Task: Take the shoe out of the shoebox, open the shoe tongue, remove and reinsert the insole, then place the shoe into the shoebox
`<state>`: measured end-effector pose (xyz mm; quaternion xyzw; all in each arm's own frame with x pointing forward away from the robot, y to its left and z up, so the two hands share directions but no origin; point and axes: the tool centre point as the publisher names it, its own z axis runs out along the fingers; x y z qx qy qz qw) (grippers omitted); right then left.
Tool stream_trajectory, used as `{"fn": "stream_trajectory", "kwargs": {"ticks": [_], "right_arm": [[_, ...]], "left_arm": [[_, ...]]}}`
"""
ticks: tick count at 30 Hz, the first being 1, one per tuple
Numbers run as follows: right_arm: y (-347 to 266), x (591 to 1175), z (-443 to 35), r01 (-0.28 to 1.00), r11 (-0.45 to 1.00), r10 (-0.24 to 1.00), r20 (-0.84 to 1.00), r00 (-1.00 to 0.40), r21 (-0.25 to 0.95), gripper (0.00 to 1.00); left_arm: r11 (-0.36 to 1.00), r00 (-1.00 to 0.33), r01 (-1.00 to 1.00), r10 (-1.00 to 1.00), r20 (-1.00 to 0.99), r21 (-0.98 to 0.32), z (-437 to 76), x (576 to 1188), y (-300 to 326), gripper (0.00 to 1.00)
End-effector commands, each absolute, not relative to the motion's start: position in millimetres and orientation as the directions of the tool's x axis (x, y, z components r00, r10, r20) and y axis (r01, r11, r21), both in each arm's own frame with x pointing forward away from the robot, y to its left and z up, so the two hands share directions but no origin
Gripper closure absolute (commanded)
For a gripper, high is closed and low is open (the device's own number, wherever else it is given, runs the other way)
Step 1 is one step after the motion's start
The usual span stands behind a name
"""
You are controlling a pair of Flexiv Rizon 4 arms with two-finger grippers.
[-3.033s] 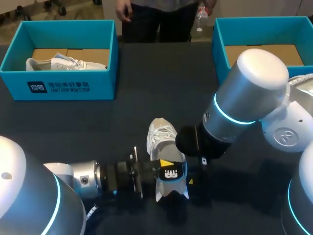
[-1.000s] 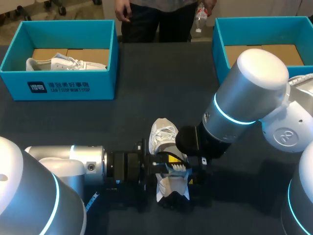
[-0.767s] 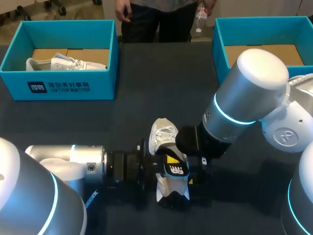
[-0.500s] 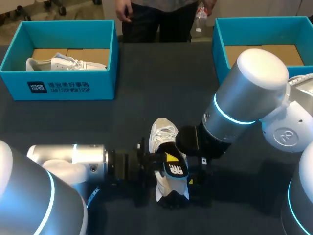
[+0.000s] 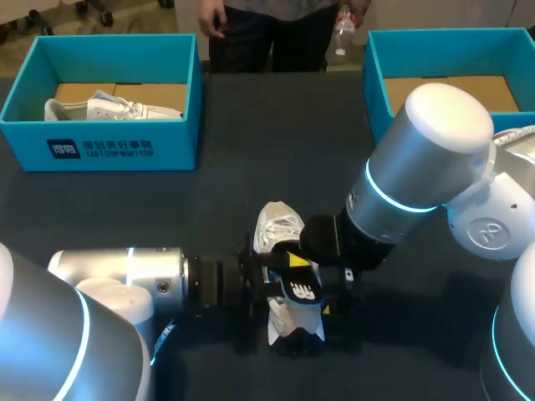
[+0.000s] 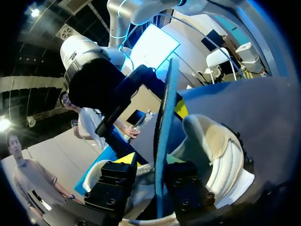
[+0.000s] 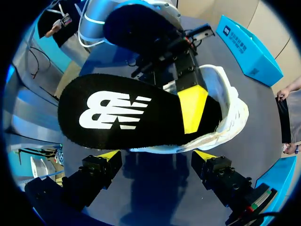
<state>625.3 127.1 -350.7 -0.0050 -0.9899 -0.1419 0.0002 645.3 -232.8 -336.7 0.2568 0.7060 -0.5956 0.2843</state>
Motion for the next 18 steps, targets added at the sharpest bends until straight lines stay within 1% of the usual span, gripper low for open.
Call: {"fn": "stream_trajectory", "kwargs": {"ticks": [1,3,4,7,8,9,14,18], "right_arm": [[128,625,-352,0.01,0.96,0.011,0.0,-1.0,0.28,0.0],[128,625,-352,0.01,0.96,0.011,0.0,-1.0,0.28,0.0],[128,625,-352,0.01,0.96,0.011,0.0,-1.0,0.28,0.0],[128,625,-352,0.01,0.96,0.011,0.0,-1.0,0.28,0.0],[128,625,-352,0.01,0.96,0.011,0.0,-1.0,0.28,0.0],[128,625,-352,0.01,0.96,0.011,0.0,-1.0,0.28,0.0],[128,625,-352,0.01,0.96,0.011,0.0,-1.0,0.28,0.0],[128,625,-352,0.01,0.96,0.011,0.0,-1.0,0.28,0.0]], "left_arm": [[0.169,-0.721,0.686,0.024,-0.693,-0.708,-319,634,-228,0.69],[0.182,-0.726,0.679,0.025,-0.687,-0.711,-316,631,-229,0.71],[0.181,-0.727,0.679,0.028,-0.686,-0.711,-314,629,-229,0.75],[0.193,-0.725,0.681,0.044,-0.687,-0.706,-312,623,-231,0.87],[0.195,-0.723,0.683,0.048,-0.689,-0.703,-313,622,-232,0.96],[0.195,-0.724,0.683,0.053,-0.688,-0.704,-315,621,-233,1.0],[0.171,-0.7,0.709,0.063,-0.711,-0.684,-327,621,-237,1.0],[0.169,-0.634,0.768,0.067,-0.771,-0.617,-340,628,-237,1.0]]}}
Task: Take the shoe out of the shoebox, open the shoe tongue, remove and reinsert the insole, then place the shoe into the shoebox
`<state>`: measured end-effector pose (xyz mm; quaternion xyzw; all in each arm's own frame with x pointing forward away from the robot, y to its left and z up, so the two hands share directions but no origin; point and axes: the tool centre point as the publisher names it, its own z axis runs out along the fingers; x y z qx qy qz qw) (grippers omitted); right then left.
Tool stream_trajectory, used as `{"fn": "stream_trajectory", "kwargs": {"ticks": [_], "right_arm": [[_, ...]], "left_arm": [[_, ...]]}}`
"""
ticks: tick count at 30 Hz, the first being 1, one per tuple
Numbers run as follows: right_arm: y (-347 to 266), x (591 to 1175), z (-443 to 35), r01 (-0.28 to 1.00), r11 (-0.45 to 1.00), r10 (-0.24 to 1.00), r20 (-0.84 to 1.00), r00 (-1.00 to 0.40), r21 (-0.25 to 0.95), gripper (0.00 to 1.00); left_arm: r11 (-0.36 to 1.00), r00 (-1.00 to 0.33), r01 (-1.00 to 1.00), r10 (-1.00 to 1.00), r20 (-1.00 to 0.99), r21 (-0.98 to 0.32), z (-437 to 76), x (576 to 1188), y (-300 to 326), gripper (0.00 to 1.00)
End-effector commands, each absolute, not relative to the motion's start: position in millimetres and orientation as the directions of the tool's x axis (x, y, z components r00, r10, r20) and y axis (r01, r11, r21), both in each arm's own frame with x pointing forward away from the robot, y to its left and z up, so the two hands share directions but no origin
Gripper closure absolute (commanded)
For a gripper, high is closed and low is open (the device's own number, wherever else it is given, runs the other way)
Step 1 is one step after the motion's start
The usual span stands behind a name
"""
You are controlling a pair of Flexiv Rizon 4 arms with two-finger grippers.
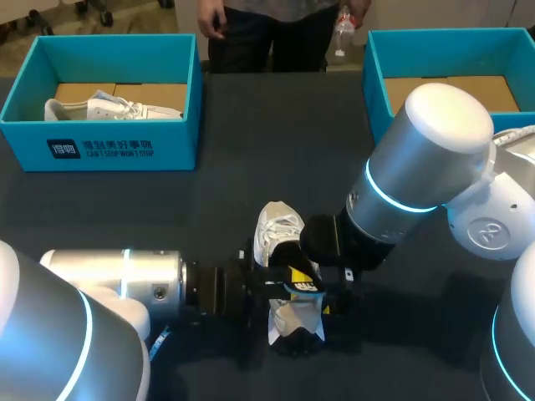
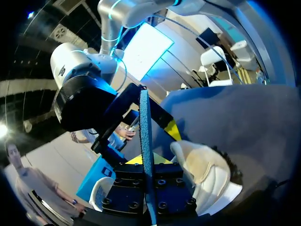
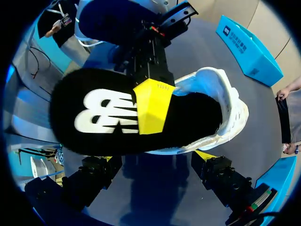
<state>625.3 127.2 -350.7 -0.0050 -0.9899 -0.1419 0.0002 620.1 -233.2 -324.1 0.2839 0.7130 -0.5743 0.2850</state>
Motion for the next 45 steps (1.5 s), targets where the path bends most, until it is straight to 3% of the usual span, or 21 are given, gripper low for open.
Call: {"fn": "stream_trajectory", "kwargs": {"ticks": [1,7,14,16,21,31,34,45], "right_arm": [[128,625,-352,0.01,0.96,0.011,0.0,-1.0,0.28,0.0],[128,625,-352,0.01,0.96,0.011,0.0,-1.0,0.28,0.0],[128,625,-352,0.01,0.96,0.011,0.0,-1.0,0.28,0.0],[128,625,-352,0.01,0.96,0.011,0.0,-1.0,0.28,0.0],[128,625,-352,0.01,0.96,0.011,0.0,-1.0,0.28,0.0],[128,625,-352,0.01,0.96,0.011,0.0,-1.0,0.28,0.0],[128,625,-352,0.01,0.96,0.011,0.0,-1.0,0.28,0.0],[128,625,-352,0.01,0.96,0.011,0.0,-1.0,0.28,0.0]], "left_arm": [[0.17,-0.628,0.773,0.068,-0.775,-0.611,-342,631,-237,1.0],[0.2,-0.569,0.812,0.067,-0.82,-0.548,-348,642,-237,1.0],[0.229,-0.611,0.779,0.066,-0.789,-0.584,-348,646,-235,1.0],[0.233,-0.641,0.754,0.056,-0.766,-0.614,-344,643,-233,0.7],[0.223,-0.669,0.732,0.052,-0.742,-0.644,-332,637,-228,0.67],[0.208,-0.691,0.717,0.082,-0.719,-0.665,-324,622,-230,0.8],[0.211,-0.69,0.718,0.094,-0.717,-0.663,-328,621,-232,1.0],[0.27,-0.618,0.771,0.1,-0.78,-0.576,-356,651,-243,1.0]]}}
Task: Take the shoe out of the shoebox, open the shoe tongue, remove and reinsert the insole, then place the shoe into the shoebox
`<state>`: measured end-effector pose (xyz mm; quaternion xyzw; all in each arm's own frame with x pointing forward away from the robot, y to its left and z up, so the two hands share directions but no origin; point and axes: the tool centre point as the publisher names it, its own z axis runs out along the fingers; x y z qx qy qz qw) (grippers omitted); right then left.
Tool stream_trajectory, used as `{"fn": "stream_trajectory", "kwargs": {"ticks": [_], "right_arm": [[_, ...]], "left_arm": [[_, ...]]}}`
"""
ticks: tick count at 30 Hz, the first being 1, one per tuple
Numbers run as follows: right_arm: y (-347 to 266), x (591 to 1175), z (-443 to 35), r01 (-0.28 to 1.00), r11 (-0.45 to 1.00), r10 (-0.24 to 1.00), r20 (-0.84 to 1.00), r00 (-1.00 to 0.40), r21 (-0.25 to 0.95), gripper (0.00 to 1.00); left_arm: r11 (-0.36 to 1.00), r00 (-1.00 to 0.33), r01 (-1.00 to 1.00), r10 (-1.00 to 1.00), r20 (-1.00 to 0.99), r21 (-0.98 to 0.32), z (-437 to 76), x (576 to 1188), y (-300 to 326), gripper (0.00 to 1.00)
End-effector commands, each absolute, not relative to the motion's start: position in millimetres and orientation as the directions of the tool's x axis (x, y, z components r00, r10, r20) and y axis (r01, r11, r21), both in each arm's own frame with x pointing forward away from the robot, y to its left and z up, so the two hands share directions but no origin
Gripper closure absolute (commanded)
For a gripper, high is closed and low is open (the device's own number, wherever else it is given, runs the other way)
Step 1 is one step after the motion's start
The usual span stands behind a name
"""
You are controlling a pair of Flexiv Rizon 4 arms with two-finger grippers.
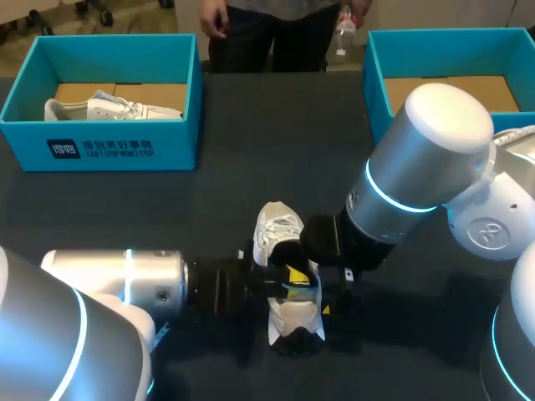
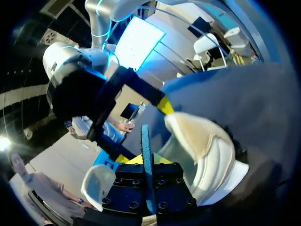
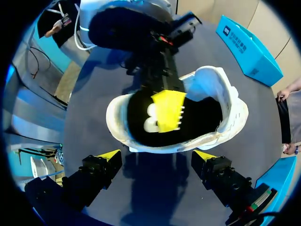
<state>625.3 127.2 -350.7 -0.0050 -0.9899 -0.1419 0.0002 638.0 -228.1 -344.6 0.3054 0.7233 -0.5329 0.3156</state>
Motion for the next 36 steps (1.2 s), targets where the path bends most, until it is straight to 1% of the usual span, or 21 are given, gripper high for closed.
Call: {"fn": "stream_trajectory", "kwargs": {"ticks": [1,7,8,9,10,14,20,22,24,26,28,29,30,36], "right_arm": [[128,625,-352,0.01,0.96,0.011,0.0,-1.0,0.28,0.0],[128,625,-352,0.01,0.96,0.011,0.0,-1.0,0.28,0.0],[128,625,-352,0.01,0.96,0.011,0.0,-1.0,0.28,0.0],[128,625,-352,0.01,0.96,0.011,0.0,-1.0,0.28,0.0],[128,625,-352,0.01,0.96,0.011,0.0,-1.0,0.28,0.0],[128,625,-352,0.01,0.96,0.011,0.0,-1.0,0.28,0.0],[128,625,-352,0.01,0.96,0.011,0.0,-1.0,0.28,0.0],[128,625,-352,0.01,0.96,0.011,0.0,-1.0,0.28,0.0],[128,625,-352,0.01,0.96,0.011,0.0,-1.0,0.28,0.0],[128,625,-352,0.01,0.96,0.011,0.0,-1.0,0.28,0.0],[128,625,-352,0.01,0.96,0.011,0.0,-1.0,0.28,0.0],[128,625,-352,0.01,0.96,0.011,0.0,-1.0,0.28,0.0],[128,625,-352,0.01,0.96,0.011,0.0,-1.0,0.28,0.0],[128,625,-352,0.01,0.96,0.011,0.0,-1.0,0.28,0.0]], "left_arm": [[0.272,-0.63,0.761,0.094,-0.771,-0.589,-357,654,-242,1.0],[0.269,-0.667,0.73,0.084,-0.74,-0.628,-354,654,-236,1.0],[0.269,-0.667,0.73,0.084,-0.74,-0.628,-352,652,-235,0.93],[0.267,-0.676,0.723,0.085,-0.732,-0.637,-350,650,-233,0.79],[0.267,-0.679,0.72,0.086,-0.729,-0.64,-347,649,-232,0.68],[0.27,-0.696,0.706,0.096,-0.712,-0.654,-336,642,-225,0.6],[0.27,-0.709,0.696,0.117,-0.695,-0.665,-324,635,-220,0.62],[0.269,-0.715,0.692,0.13,-0.687,-0.67,-323,633,-220,0.64],[0.266,-0.722,0.686,0.141,-0.677,-0.677,-323,631,-220,0.69],[0.271,-0.724,0.686,0.163,-0.67,-0.675,-326,630,-221,0.7],[0.275,-0.73,0.681,0.177,-0.66,-0.679,-333,629,-224,0.75],[0.282,-0.729,0.682,0.186,-0.659,-0.675,-337,630,-226,0.8],[0.284,-0.728,0.683,0.186,-0.66,-0.673,-341,632,-228,1.0],[0.284,-0.705,0.705,0.182,-0.686,-0.649,-357,647,-235,1.0]]}}
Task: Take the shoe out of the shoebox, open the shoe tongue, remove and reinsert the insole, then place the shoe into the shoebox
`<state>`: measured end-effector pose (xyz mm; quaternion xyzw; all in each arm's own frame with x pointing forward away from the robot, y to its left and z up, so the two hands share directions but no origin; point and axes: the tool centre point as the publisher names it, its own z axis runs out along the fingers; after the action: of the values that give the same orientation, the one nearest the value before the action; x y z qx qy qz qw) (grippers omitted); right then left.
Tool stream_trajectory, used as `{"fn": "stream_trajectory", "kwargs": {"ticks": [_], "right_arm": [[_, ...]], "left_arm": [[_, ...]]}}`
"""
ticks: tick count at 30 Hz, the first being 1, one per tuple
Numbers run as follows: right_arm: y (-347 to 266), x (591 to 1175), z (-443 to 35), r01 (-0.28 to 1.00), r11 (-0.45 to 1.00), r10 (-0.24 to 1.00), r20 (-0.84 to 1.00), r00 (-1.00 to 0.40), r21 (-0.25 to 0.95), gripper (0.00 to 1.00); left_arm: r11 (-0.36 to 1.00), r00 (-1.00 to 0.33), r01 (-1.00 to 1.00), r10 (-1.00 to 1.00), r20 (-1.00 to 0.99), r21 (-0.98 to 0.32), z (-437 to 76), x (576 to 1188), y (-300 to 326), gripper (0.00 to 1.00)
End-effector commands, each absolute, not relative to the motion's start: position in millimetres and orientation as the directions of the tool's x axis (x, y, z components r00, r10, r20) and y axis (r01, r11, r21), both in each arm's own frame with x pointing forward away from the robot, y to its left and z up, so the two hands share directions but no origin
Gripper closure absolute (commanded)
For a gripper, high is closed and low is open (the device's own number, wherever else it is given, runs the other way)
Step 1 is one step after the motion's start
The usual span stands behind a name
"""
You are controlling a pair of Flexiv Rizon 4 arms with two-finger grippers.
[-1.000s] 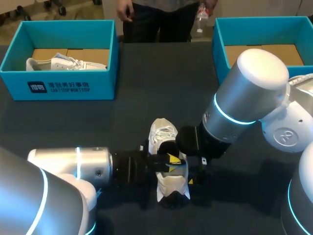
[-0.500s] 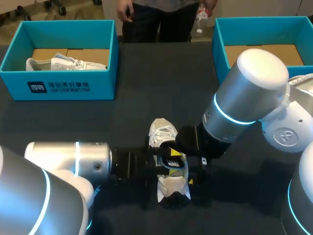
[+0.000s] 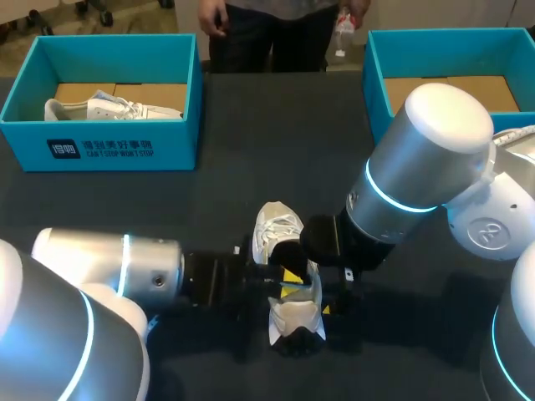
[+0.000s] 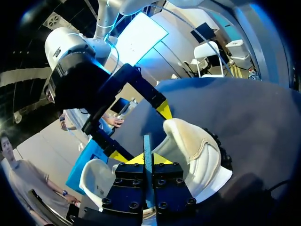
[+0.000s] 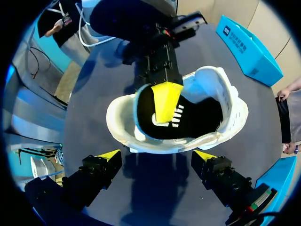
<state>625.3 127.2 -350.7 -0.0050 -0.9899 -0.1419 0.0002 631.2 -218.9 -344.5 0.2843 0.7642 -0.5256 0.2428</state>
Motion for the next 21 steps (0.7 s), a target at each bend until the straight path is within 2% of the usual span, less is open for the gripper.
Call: {"fn": "stream_trajectory", "kwargs": {"ticks": [1,6,12,14,15,16,21], "right_arm": [[128,625,-352,0.01,0.96,0.011,0.0,-1.0,0.28,0.0],[128,625,-352,0.01,0.96,0.011,0.0,-1.0,0.28,0.0],[128,625,-352,0.01,0.96,0.011,0.0,-1.0,0.28,0.0],[128,625,-352,0.01,0.96,0.011,0.0,-1.0,0.28,0.0],[128,625,-352,0.01,0.96,0.011,0.0,-1.0,0.28,0.0],[128,625,-352,0.01,0.96,0.011,0.0,-1.0,0.28,0.0],[128,625,-352,0.01,0.96,0.011,0.0,-1.0,0.28,0.0]], "left_arm": [[0.29,-0.705,0.705,0.177,-0.687,-0.648,-358,650,-236,1.0],[0.32,-0.683,0.722,0.182,-0.707,-0.614,-362,656,-238,1.0],[0.297,-0.694,0.714,0.188,-0.695,-0.634,-355,648,-237,1.0],[0.292,-0.699,0.711,0.189,-0.69,-0.64,-351,645,-235,0.82],[0.29,-0.7,0.71,0.193,-0.687,-0.642,-347,643,-233,0.69],[0.287,-0.703,0.708,0.197,-0.683,-0.645,-344,641,-231,0.64],[0.289,-0.704,0.708,0.232,-0.671,-0.644,-332,632,-224,0.61]]}}
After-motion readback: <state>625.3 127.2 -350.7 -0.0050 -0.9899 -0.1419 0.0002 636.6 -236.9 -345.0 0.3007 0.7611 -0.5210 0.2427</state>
